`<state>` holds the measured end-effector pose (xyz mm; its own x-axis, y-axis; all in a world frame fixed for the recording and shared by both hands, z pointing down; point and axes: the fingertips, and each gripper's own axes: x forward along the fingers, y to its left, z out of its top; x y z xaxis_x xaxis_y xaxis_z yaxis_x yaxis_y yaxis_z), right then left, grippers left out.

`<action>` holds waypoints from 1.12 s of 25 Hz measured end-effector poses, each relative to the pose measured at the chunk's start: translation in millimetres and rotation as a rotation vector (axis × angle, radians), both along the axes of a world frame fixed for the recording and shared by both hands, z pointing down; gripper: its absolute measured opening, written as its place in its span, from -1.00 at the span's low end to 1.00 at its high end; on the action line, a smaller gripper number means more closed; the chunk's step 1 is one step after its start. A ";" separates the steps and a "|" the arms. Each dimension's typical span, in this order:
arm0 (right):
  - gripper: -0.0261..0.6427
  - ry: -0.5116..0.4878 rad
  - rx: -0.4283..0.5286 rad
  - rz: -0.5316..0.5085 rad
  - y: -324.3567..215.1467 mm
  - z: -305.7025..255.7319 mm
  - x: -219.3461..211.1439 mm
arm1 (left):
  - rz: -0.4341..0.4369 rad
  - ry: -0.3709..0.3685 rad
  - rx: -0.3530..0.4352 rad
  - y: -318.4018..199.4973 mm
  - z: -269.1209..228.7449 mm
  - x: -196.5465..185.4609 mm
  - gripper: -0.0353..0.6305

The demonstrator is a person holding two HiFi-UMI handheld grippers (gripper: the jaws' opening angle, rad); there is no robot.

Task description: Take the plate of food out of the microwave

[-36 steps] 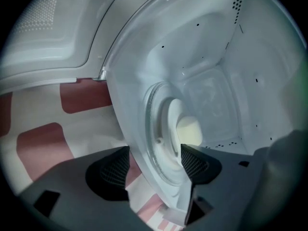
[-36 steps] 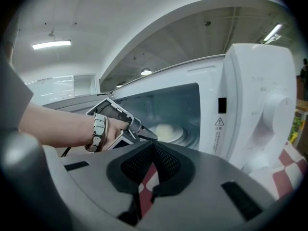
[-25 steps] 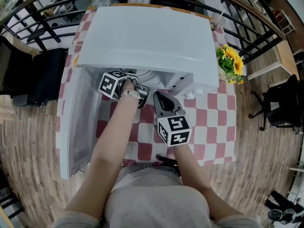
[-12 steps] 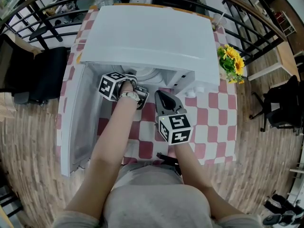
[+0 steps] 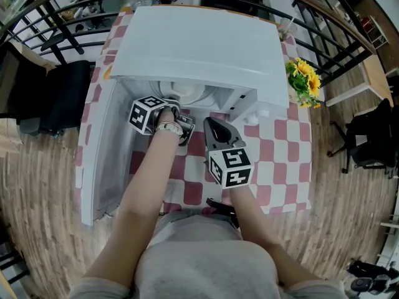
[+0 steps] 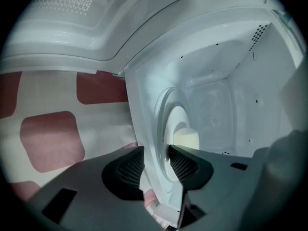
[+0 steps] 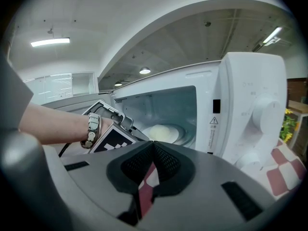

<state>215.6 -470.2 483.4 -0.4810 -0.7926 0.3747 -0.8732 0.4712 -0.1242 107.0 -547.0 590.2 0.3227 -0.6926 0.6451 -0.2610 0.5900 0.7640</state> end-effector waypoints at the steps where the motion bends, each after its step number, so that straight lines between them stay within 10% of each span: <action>1: -0.86 0.000 0.001 0.000 1.0 -0.4 -0.5 | 0.002 0.002 0.005 1.4 -1.3 0.0 -0.41; 17: -0.86 0.005 0.016 0.008 5.3 -6.7 0.0 | 0.047 0.010 0.022 6.3 -15.5 1.0 -0.75; 28: -0.86 0.002 0.030 0.012 11.1 -11.6 2.9 | 0.043 0.047 0.186 3.0 -36.2 3.0 -0.84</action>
<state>218.5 -459.1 471.8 -0.4705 -0.8093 0.3517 -0.8792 0.4640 -0.1084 110.0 -544.0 554.0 0.3812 -0.7834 0.4909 -0.2448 0.4265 0.8707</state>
